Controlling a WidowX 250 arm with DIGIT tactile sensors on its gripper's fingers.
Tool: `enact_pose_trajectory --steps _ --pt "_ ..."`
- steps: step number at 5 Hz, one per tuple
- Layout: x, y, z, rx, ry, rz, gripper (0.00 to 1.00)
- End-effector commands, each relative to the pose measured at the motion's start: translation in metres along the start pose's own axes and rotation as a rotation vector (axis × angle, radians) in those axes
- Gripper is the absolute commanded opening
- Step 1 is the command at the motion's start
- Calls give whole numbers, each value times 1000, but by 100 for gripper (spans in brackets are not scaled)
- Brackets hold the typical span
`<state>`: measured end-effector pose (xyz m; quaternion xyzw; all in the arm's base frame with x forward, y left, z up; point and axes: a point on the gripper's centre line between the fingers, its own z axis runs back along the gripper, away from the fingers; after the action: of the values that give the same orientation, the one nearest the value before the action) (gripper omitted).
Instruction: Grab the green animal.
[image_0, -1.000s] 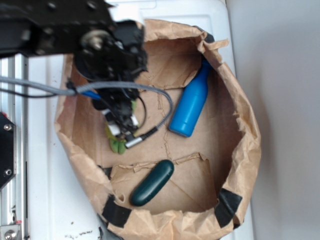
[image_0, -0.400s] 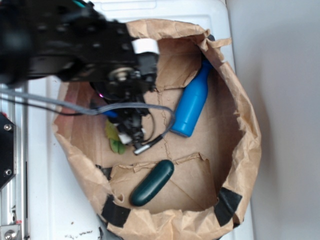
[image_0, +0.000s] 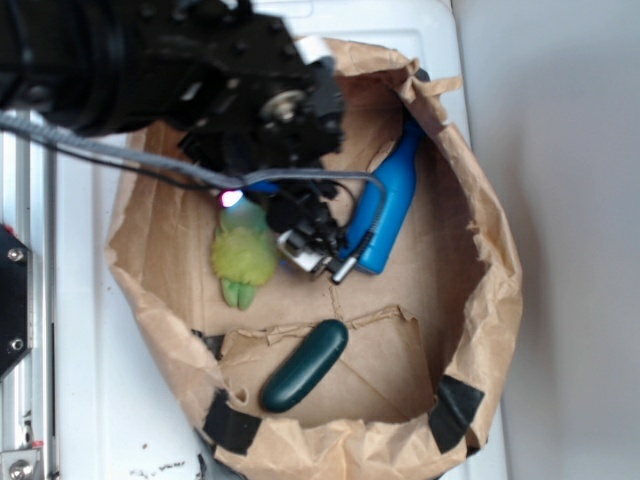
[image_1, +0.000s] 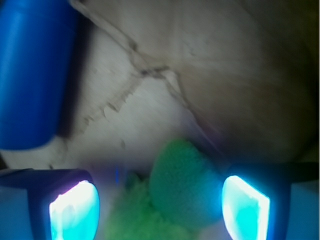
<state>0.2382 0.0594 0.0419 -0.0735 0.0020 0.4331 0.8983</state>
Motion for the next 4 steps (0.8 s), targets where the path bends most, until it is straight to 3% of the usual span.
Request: enact_pose_trajectory --steps 1,3,4 --pt "2 -2 9 -12 -45 -103 100" --pt "-6 2 -27 14 -107 -179 100" --pt "-7 7 -39 34 -115 -168 0"
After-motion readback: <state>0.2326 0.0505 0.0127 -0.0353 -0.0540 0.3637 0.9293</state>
